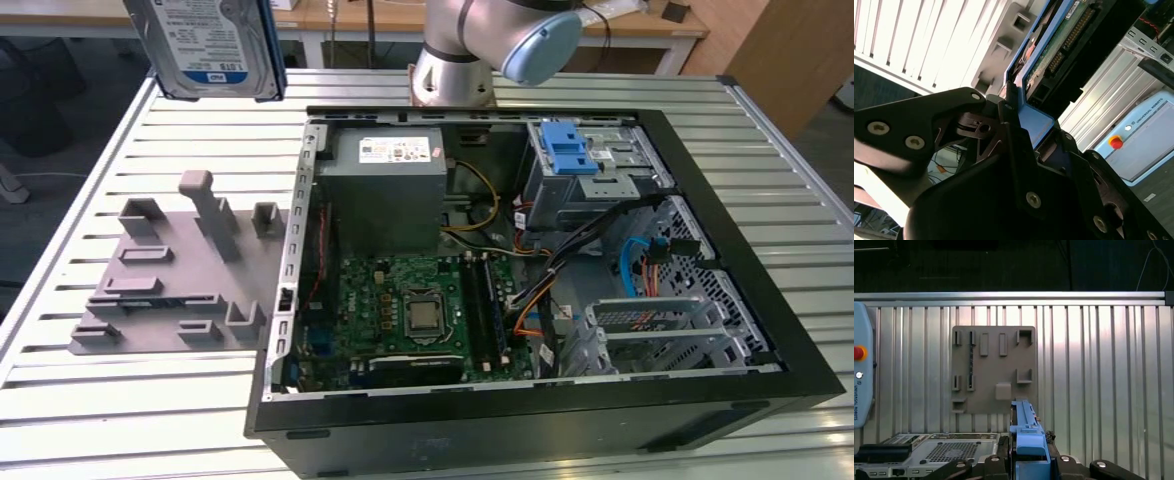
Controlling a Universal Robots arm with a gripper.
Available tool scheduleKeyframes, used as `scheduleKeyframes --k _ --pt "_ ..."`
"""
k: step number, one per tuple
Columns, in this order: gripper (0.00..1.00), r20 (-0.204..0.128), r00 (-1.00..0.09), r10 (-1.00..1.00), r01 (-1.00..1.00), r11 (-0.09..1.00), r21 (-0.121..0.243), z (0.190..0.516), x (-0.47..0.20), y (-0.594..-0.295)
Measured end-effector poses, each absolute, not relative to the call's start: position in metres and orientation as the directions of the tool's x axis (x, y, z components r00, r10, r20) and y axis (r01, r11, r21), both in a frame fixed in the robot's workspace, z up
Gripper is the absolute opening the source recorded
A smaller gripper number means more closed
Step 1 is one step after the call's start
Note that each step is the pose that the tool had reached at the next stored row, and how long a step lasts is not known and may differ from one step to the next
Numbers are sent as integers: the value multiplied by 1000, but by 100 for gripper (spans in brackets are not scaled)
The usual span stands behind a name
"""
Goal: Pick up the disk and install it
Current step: 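Pick up the disk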
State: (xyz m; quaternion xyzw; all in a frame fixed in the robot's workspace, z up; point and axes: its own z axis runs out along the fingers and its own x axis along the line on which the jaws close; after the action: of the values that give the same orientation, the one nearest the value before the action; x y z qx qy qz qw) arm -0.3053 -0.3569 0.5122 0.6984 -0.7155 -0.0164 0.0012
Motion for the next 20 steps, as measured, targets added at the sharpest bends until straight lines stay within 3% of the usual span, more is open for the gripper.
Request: scheduleKeyframes --k 20 --pt "36 -21 -24 -999 -999 24 25 512 -292 -359"
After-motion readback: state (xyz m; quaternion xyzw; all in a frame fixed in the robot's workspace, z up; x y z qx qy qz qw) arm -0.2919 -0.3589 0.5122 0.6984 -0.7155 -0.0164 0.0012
